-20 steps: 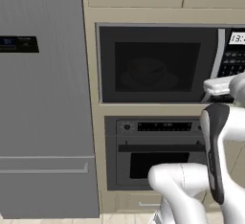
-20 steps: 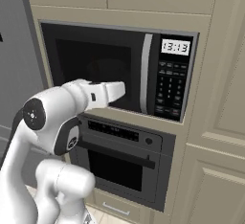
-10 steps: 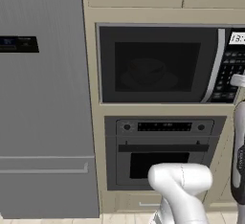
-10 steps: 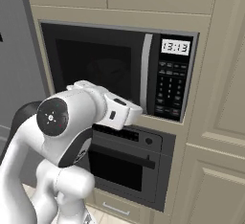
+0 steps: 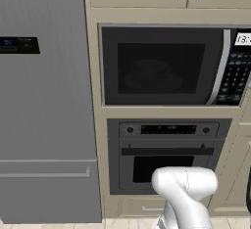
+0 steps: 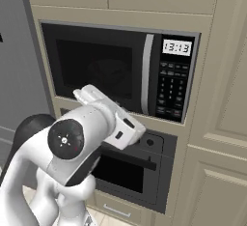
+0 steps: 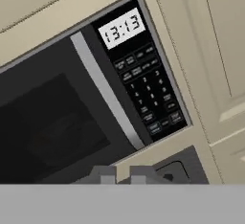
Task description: Place the bowl containing the eggplant and carrot in the microwave. Close the microwave door and press the start button to microwave the meal.
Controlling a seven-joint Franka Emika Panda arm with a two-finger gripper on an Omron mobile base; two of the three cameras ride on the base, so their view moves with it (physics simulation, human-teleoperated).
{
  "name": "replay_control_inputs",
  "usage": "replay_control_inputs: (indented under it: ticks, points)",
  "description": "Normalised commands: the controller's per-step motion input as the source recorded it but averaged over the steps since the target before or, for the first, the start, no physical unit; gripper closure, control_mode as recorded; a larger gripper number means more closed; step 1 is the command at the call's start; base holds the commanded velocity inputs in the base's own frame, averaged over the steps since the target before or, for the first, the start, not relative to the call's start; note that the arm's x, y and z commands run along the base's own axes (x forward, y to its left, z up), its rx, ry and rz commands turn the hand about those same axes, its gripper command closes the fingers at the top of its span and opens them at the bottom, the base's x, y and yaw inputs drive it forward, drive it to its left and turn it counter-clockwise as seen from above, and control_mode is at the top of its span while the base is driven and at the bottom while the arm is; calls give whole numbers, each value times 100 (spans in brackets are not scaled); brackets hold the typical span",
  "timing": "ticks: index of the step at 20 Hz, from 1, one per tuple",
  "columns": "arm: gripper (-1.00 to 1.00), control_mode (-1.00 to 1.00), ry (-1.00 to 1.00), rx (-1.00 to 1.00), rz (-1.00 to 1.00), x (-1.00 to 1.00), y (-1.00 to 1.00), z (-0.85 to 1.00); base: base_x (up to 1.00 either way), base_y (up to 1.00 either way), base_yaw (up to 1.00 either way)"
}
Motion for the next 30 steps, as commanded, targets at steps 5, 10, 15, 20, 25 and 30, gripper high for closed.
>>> replay_control_inputs:
  ticks: [5, 10, 15, 20, 25, 30]
  points:
    - [100, -100, -3, 61, -9, 0, -3, -22, 0, 0, 0]
    - [100, -100, 5, 58, 0, 0, -23, -3, 0, 0, 0]
    - [100, -100, 1, 28, 0, 21, -7, -26, 0, 0, 0]
    - [100, -100, 1, 14, 0, 48, 0, -30, 0, 0, 0]
    - [100, -100, -2, 12, 0, 35, 0, -38, 0, 0, 0]
    - [100, -100, -5, 7, -4, 30, -8, -32, 0, 0, 0]
